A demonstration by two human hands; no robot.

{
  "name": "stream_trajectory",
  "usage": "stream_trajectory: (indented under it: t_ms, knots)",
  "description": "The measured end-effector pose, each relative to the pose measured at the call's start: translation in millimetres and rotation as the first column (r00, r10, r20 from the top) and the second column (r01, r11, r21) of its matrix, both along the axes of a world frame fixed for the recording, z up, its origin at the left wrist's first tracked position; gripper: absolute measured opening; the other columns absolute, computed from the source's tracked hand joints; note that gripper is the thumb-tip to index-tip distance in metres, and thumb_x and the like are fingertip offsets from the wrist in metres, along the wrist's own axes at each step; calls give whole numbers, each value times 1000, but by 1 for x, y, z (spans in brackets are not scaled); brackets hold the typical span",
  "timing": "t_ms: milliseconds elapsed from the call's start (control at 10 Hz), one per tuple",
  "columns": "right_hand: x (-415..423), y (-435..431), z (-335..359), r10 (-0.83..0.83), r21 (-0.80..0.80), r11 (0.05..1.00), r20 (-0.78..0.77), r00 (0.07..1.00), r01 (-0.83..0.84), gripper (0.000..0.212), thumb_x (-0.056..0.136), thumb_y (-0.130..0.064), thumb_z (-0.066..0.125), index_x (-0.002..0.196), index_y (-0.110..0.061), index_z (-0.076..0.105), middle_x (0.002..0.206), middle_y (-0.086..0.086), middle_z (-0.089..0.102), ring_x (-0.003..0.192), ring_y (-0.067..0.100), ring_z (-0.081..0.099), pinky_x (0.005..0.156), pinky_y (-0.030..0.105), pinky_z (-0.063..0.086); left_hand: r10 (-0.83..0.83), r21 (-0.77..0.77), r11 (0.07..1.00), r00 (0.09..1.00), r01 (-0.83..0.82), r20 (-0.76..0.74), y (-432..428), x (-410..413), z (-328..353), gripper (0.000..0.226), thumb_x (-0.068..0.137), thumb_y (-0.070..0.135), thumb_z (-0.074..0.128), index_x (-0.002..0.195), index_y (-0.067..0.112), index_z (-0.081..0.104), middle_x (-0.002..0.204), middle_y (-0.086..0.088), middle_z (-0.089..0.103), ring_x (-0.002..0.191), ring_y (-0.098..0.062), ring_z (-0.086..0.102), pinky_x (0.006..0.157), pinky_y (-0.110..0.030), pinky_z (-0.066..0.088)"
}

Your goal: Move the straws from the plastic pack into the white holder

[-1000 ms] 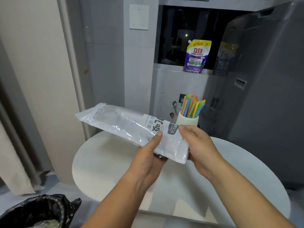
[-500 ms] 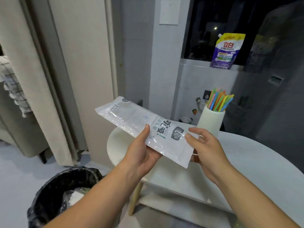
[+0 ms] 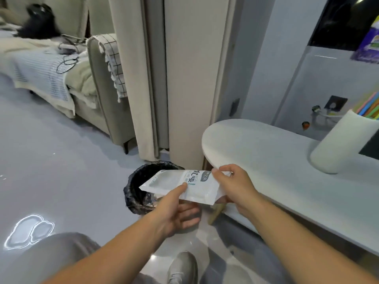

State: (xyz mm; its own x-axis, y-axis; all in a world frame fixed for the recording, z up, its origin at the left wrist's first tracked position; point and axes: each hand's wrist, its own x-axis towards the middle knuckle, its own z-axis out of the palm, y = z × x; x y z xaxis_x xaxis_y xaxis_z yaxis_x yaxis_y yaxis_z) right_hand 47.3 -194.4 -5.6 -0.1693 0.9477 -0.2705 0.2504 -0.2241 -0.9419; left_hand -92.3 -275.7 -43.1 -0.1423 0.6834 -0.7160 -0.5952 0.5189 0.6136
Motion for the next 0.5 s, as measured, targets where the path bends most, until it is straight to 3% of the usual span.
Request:
stream_trajectory:
  t_ms: [100, 200, 300, 400, 500]
  knots:
    - [-23, -1, -25, -12, -38, 999, 47, 999, 13, 27, 93, -29, 67, 113, -14, 58, 98, 6, 66, 74, 25, 70, 68, 63, 59, -22, -53, 998, 1000, 22, 12, -4, -13, -17, 44, 99, 48, 57, 108, 6, 66, 93, -14, 71, 92, -28, 68, 94, -48, 54]
    - [-40, 2, -47, 13, -71, 997, 37, 999, -10, 38, 94, -33, 65, 128, -17, 56, 111, 6, 64, 88, 30, 72, 67, 55, 62, -20, -82, 996, 1000, 22, 24, -1, -24, -32, 47, 100, 50, 55, 103, 4, 65, 94, -15, 71, 91, -28, 67, 98, -48, 53]
    - [-50, 5, -63, 97, -105, 990, 22, 995, -94, 51, 98, -29, 59, 147, -25, 43, 124, 6, 58, 95, 29, 70, 70, 49, 64, -34, -107, 994, 999, 36, 27, 1, -30, -42, 51, 99, 52, 56, 105, 2, 60, 102, -16, 68, 93, -28, 66, 99, -49, 53]
    - [-48, 4, -75, 140, -156, 979, 52, 989, -130, 53, 100, -31, 56, 150, -34, 39, 121, 5, 55, 99, 33, 68, 79, 50, 62, -53, -126, 990, 998, 56, 31, 2, -32, -52, 60, 96, 53, 60, 122, 0, 49, 110, -19, 65, 94, -30, 66, 86, -49, 58]
    - [-36, 1, -79, 152, -147, 979, 85, 985, -139, 43, 101, -33, 55, 143, -36, 48, 125, 3, 57, 101, 30, 68, 79, 49, 62, -153, -132, 978, 987, 159, 54, 1, -28, -53, 70, 92, 56, 63, 130, -1, 49, 111, -20, 66, 95, -31, 69, 80, -48, 61]
